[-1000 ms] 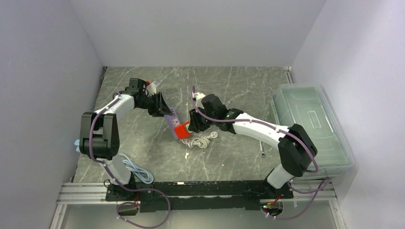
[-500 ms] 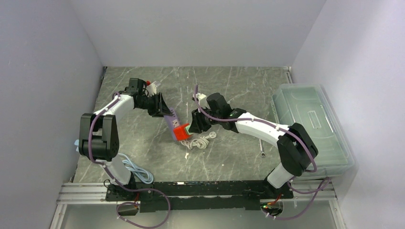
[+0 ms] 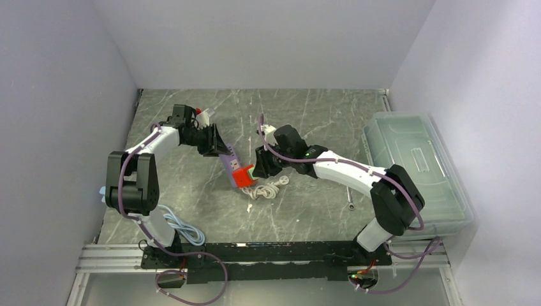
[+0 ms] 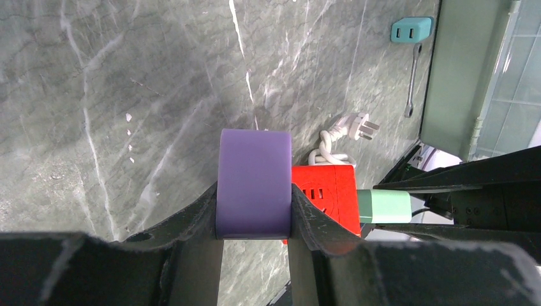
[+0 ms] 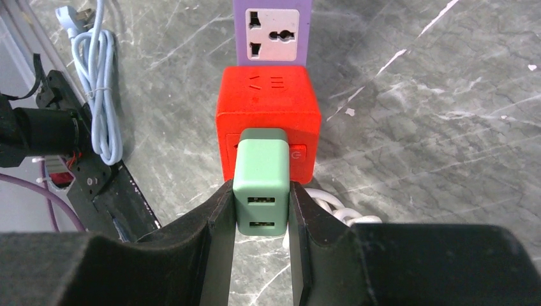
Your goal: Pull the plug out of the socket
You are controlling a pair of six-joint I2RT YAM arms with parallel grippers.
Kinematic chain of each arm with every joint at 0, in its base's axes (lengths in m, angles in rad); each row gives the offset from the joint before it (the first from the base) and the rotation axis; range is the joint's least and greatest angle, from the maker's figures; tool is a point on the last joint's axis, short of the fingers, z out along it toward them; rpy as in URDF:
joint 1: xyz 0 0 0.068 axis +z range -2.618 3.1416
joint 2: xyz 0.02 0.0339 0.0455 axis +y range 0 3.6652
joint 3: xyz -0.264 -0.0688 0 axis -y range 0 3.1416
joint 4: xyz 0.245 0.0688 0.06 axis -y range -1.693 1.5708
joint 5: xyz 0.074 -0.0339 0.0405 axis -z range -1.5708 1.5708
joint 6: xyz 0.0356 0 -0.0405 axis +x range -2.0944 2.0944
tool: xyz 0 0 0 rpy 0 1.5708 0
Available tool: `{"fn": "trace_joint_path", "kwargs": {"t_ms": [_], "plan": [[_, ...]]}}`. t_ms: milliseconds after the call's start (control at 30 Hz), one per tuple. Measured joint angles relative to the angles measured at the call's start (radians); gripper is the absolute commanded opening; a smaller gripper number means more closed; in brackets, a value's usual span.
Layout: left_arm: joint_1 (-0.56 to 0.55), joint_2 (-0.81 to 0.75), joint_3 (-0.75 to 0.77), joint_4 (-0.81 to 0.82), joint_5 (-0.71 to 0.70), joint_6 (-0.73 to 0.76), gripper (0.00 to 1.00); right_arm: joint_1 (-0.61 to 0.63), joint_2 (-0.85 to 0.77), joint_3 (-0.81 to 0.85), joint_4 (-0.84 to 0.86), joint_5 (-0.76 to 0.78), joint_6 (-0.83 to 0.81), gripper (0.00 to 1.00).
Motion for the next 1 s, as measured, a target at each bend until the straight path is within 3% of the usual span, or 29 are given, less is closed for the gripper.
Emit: {"fn": "trace_joint_path", "kwargs": {"t_ms": [633, 1000], "plan": [[-0.003, -0.015, 0.000, 0.013, -0.001, -0.006, 0.00, 0.093, 0.000, 0.108, -0.168, 0.246, 0.011, 0.00], [-0.005, -0.022, 0.000, 0.012, 0.004, 0.002, 0.00, 0.081, -0.009, 0.086, -0.142, 0.169, -0.023, 0.00]]}}
